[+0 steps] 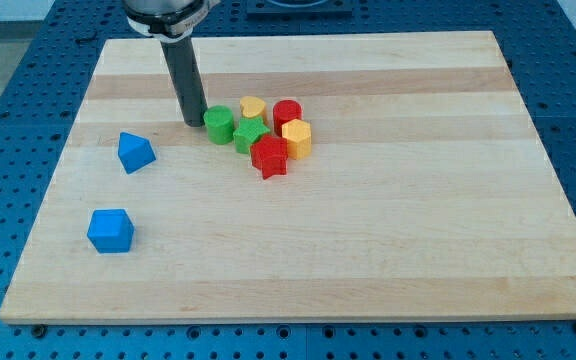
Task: Push the blue triangle below the green circle
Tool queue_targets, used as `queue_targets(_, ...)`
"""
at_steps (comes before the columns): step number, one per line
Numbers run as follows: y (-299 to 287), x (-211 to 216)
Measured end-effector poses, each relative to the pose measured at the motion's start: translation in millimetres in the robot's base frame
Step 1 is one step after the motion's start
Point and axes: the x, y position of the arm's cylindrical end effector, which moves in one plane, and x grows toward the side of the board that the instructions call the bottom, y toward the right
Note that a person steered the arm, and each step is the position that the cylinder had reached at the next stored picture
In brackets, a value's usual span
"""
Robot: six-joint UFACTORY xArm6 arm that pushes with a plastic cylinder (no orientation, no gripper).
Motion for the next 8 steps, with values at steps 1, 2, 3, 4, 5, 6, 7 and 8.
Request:
queue_targets(1, -3.3, 0.0)
queue_targets(2, -43.7, 0.0)
queue_targets(3, -92.8, 4.7)
queue_targets(4, -126.2, 27.8)
queue_targets(5, -129.5, 55.5)
queue_targets(6, -95.7, 69.6)
queue_targets(7, -45.2, 69.6)
queue_targets(8, -8.4, 69.6)
